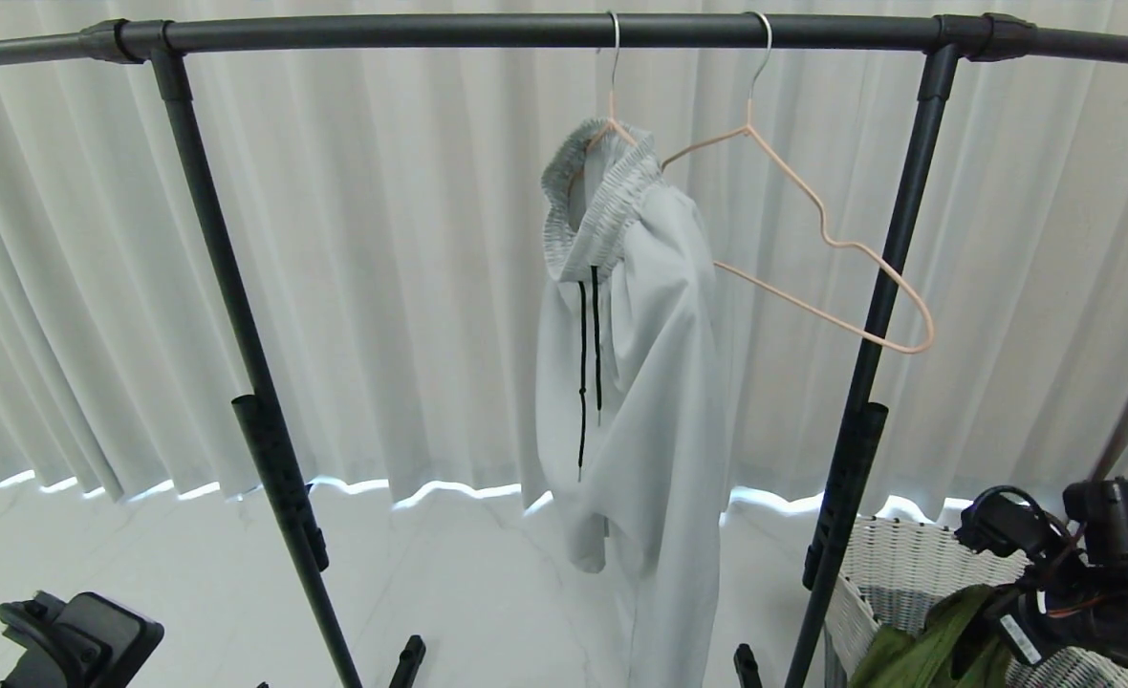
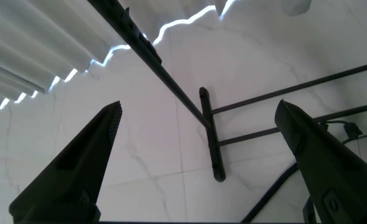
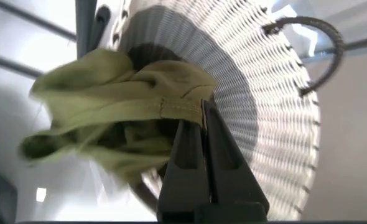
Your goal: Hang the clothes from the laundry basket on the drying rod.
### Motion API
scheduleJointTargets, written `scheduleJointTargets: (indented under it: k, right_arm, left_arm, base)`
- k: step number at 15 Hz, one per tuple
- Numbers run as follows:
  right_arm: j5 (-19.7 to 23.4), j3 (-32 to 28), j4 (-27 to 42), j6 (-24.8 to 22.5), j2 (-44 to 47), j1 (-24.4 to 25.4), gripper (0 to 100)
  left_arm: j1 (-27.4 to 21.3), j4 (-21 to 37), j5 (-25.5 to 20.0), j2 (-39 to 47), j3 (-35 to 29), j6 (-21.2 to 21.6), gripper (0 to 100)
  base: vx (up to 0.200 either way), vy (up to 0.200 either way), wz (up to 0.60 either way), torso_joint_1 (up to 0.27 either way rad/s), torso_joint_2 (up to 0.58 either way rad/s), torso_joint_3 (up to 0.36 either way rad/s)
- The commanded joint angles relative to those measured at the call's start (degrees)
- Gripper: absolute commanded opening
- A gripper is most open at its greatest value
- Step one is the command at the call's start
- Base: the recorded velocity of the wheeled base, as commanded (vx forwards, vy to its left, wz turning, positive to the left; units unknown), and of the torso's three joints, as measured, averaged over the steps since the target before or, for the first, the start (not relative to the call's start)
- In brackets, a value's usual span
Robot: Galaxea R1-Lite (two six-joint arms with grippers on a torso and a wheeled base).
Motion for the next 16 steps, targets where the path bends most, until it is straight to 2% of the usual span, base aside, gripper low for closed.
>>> scheduleJointTargets:
  k: [1, 4, 6, 9, 12, 16]
  right_arm:
    - [-1.2, -13.3, 18.0, 0.1, -14.8, 2.8, 0]
    - [-1.2, -27.2, 38.5, 0.1, -23.2, 6.3, 0]
    - [-1.3, -33.7, 45.4, 0.1, -26.1, 8.3, 0]
    - [-1.6, -39.4, 49.5, 0.1, -27.6, 10.7, 0]
    - [-4.2, -41.2, 50.1, 0.1, -28.1, 13.9, 0]
    - [-6.3, -42.9, 50.2, 0.1, -27.7, 19.0, 0]
  left_arm:
    - [0.0, 0.0, 0.1, -0.6, 0.0, 0.1, 100]
    - [0.1, 0.1, 0.6, -2.7, 0.0, 0.5, 100]
    - [0.2, 0.1, 1.0, -3.2, 0.0, 0.4, 100]
    - [0.2, 0.1, 0.9, -3.2, 0.0, 0.1, 100]
    - [0.2, 0.1, 0.8, -3.9, 0.0, 0.1, 100]
    - [0.1, 0.1, 0.7, -4.6, 0.0, 0.1, 100]
  base:
    - [0.000, 0.000, 0.00, 0.000, 0.00, 0.000]
    - [0.000, 0.000, 0.00, 0.000, 0.00, 0.000]
    - [-0.200, 0.000, 0.00, 0.005, 0.00, 0.002]
    - [-0.200, 0.000, 0.00, 0.006, 0.00, 0.001]
    - [-0.200, 0.000, 0.00, 0.001, 0.00, 0.002]
    - [0.000, 0.000, 0.00, 0.000, 0.00, 0.000]
